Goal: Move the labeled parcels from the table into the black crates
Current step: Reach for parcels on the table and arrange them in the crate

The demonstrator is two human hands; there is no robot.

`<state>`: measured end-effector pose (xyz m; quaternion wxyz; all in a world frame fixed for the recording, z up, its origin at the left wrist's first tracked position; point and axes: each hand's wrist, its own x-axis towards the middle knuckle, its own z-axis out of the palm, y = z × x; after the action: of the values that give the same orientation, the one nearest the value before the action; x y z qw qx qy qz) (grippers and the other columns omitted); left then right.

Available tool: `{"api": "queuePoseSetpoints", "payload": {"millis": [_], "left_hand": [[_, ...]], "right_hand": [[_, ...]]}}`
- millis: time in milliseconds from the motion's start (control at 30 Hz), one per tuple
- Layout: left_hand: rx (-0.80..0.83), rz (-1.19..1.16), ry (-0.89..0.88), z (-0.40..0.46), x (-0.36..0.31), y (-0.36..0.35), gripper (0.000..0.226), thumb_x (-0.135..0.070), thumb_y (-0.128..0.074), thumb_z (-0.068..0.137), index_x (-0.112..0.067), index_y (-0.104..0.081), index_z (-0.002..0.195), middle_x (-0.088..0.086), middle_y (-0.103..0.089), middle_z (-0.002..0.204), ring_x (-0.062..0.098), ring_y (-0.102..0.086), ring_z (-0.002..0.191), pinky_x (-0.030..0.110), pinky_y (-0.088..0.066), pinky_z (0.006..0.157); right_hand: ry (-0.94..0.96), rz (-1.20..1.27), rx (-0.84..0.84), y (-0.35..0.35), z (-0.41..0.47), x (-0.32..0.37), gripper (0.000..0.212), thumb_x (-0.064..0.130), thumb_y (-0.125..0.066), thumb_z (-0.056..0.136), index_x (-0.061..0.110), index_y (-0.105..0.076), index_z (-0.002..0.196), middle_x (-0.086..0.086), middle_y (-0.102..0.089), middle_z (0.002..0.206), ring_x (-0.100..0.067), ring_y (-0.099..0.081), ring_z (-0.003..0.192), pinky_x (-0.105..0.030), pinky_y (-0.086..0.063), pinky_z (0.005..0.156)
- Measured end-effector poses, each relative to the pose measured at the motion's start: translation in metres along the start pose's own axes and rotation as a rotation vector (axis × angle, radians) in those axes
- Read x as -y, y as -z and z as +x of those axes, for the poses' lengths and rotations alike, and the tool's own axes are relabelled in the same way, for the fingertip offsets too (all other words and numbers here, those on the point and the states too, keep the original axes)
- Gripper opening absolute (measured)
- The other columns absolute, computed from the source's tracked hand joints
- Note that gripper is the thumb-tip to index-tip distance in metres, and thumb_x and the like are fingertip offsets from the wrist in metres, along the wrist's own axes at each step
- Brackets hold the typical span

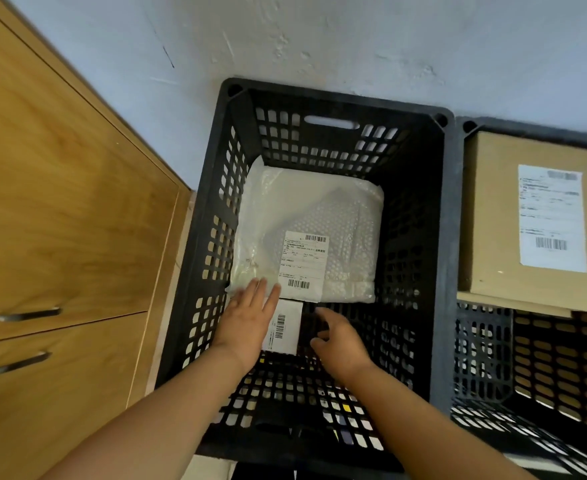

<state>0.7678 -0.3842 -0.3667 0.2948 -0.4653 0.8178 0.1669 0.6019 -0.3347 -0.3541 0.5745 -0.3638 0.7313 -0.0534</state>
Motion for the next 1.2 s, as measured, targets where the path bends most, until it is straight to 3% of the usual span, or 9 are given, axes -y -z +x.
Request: {"api": "queuePoseSetpoints", "payload": {"millis": [133, 233, 500, 633, 733, 967, 1200], "left_hand": [[-0.106, -0.212, 0.016, -0.023, -0.002, 0.049, 0.073, -0.011, -0.056, 0.089, -0.017, -0.015, 0.150, 0.004, -0.028, 0.149, 0.020, -0.032, 0.134, 0.032, -0.034, 0.107], [-0.162, -0.266, 0.008, -0.042, 0.000, 0.091, 0.060, -0.009, -0.051, 0.090, -0.020, -0.029, 0.145, 0.000, -0.042, 0.137, 0.018, -0.043, 0.122, 0.031, -0.043, 0.095], [-0.355, -0.344, -0.010, -0.104, -0.016, 0.225, 0.036, -0.019, -0.043, 0.094, -0.021, -0.050, 0.129, -0.003, -0.051, 0.122, 0.017, -0.048, 0.113, 0.033, -0.046, 0.085], [-0.449, -0.415, -0.040, -0.138, -0.043, 0.282, 0.040, -0.024, -0.040, 0.097, -0.024, -0.045, 0.137, -0.005, -0.049, 0.132, 0.014, -0.050, 0.116, 0.029, -0.045, 0.085], [-0.514, -0.469, -0.090, -0.162, -0.073, 0.317, 0.038, -0.026, -0.041, 0.097, -0.025, -0.048, 0.135, -0.007, -0.052, 0.130, 0.012, -0.056, 0.106, 0.027, -0.045, 0.080], [-0.649, -0.487, -0.227, -0.214, -0.166, 0.380, 0.035, -0.028, -0.045, 0.096, -0.026, -0.052, 0.130, -0.008, -0.054, 0.127, 0.011, -0.052, 0.114, 0.028, -0.046, 0.087], [-0.714, -0.485, -0.385, -0.268, -0.310, 0.412, 0.033, -0.026, -0.044, 0.096, -0.024, -0.056, 0.127, -0.007, -0.055, 0.127, 0.012, -0.054, 0.112, 0.027, -0.045, 0.087]], "right_hand": [[0.065, -0.084, -0.083, 0.026, -0.031, 0.029, 0.057, 0.006, -0.053, 0.092, 0.024, -0.037, 0.144, 0.000, -0.041, 0.143, -0.012, -0.050, 0.112, -0.025, -0.046, 0.097], [0.099, -0.143, -0.129, 0.050, -0.063, 0.056, 0.056, 0.010, -0.054, 0.093, 0.022, -0.036, 0.144, 0.000, -0.040, 0.145, -0.016, -0.051, 0.121, -0.024, -0.044, 0.098], [0.232, -0.356, -0.361, 0.125, -0.175, 0.122, 0.050, 0.017, -0.050, 0.094, 0.020, -0.039, 0.142, -0.001, -0.043, 0.142, -0.019, -0.042, 0.128, -0.031, -0.038, 0.104], [0.275, -0.410, -0.521, 0.169, -0.241, 0.136, 0.046, 0.016, -0.047, 0.094, 0.020, -0.042, 0.140, 0.000, -0.047, 0.138, -0.018, -0.046, 0.123, -0.028, -0.039, 0.100], [0.290, -0.448, -0.634, 0.202, -0.289, 0.135, 0.045, 0.020, -0.046, 0.095, 0.022, -0.041, 0.140, 0.001, -0.047, 0.138, -0.019, -0.047, 0.122, -0.029, -0.039, 0.100], [0.262, -0.478, -0.850, 0.271, -0.387, 0.090, 0.046, 0.021, -0.047, 0.094, 0.024, -0.043, 0.140, 0.004, -0.046, 0.141, -0.017, -0.045, 0.125, -0.030, -0.036, 0.102], [0.238, -0.467, -1.019, 0.337, -0.498, -0.016, 0.043, 0.022, -0.049, 0.094, 0.025, -0.046, 0.137, 0.005, -0.047, 0.139, -0.016, -0.045, 0.124, -0.032, -0.037, 0.103]]}}
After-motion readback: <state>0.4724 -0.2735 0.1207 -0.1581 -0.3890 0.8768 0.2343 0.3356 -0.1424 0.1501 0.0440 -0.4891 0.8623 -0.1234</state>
